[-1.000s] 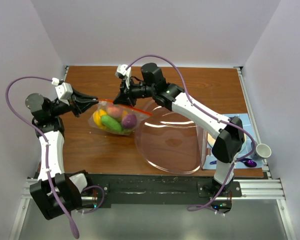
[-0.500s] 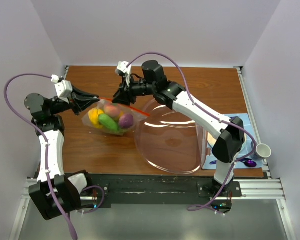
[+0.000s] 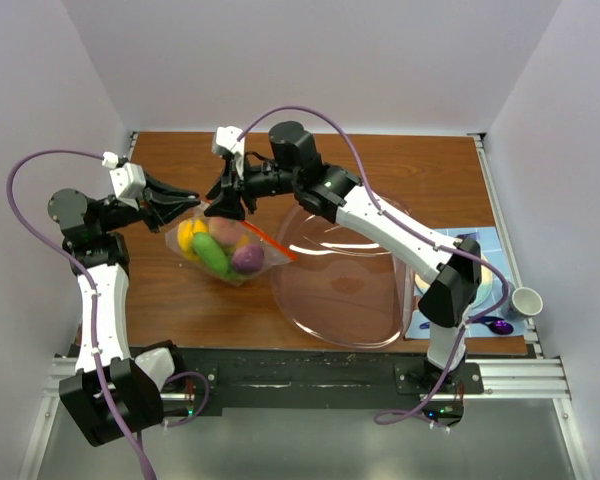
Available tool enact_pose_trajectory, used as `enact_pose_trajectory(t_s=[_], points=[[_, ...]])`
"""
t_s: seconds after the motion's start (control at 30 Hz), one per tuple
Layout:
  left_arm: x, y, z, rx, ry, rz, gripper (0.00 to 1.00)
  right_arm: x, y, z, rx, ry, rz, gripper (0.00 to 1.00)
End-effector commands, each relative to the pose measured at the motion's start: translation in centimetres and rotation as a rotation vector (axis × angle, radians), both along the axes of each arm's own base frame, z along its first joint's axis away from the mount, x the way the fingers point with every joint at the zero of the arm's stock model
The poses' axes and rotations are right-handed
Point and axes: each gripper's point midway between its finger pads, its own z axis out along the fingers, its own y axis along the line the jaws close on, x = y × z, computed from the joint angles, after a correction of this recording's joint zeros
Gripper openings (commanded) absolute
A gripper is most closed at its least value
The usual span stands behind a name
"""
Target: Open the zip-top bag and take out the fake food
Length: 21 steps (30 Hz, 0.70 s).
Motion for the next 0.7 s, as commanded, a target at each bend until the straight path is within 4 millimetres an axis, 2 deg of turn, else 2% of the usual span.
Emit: enact_pose_trajectory(t_s=[0.0, 0.17, 0.23, 0.27, 0.33, 0.37, 0.4, 0.43, 0.47, 0.5, 0.53, 0.57, 0.6, 0.67], points=[[-3.8, -1.1, 0.5, 0.107, -0.05, -0.191, 0.06, -0.8, 0.9, -0.7, 0.0, -0.011, 0.029, 0.46], [-4.2, -1.5, 0.6, 0.109, -0.056, -0.2, 0.06, -0.6, 1.8, -1.9, -0.022, 0.006, 0.026, 0.44], [-4.5, -1.6, 0.9, 0.111, -0.062, -0.201, 0.06, -0.3, 2.2, -2.2, -0.027, 0.013, 0.022, 0.38], [-4.6, -1.6, 1.0, 0.111, -0.062, -0.201, 0.05, -0.1, 2.3, -2.4, -0.031, 0.02, 0.018, 0.28], [-4.7, -1.6, 1.3, 0.11, -0.06, -0.201, 0.05, -0.1, 2.5, -2.2, -0.029, 0.019, 0.018, 0.15], [-4.7, -1.7, 1.3, 0.108, -0.057, -0.203, 0.05, 0.0, 2.5, -2.3, -0.031, 0.021, 0.017, 0.05], [-4.7, -1.7, 1.3, 0.102, -0.047, -0.203, 0.11, 0.1, 2.6, -2.2, -0.028, 0.018, 0.014, 0.02], [-4.6, -1.6, 1.5, 0.106, -0.065, -0.204, 0.22, 0.3, 2.5, -2.0, -0.023, 0.011, 0.006, 0.0], [-4.4, -1.6, 1.4, 0.1, -0.06, -0.204, 0.38, 0.3, 2.3, -1.5, -0.017, 0.001, 0.003, 0.0], [-4.3, -1.6, 1.2, 0.08, -0.025, -0.204, 0.68, 0.3, 2.2, -1.2, -0.014, -0.007, 0.0, 0.0], [-4.1, -1.4, 1.1, 0.075, -0.015, -0.2, 0.78, 0.6, 1.9, -0.9, -0.012, -0.012, -0.008, 0.0], [-3.7, -1.3, 0.8, 0.064, 0.007, -0.201, 0.84, 0.7, 1.6, -0.5, -0.009, -0.015, -0.011, 0.0], [-3.4, -1.1, 0.5, 0.052, 0.032, -0.196, 0.94, 0.9, 1.4, 0.0, -0.004, -0.022, -0.014, 0.0], [-3.0, -0.7, 0.1, 0.031, 0.075, -0.187, 0.96, 1.4, 0.8, 0.3, -0.001, -0.018, -0.018, 0.0]])
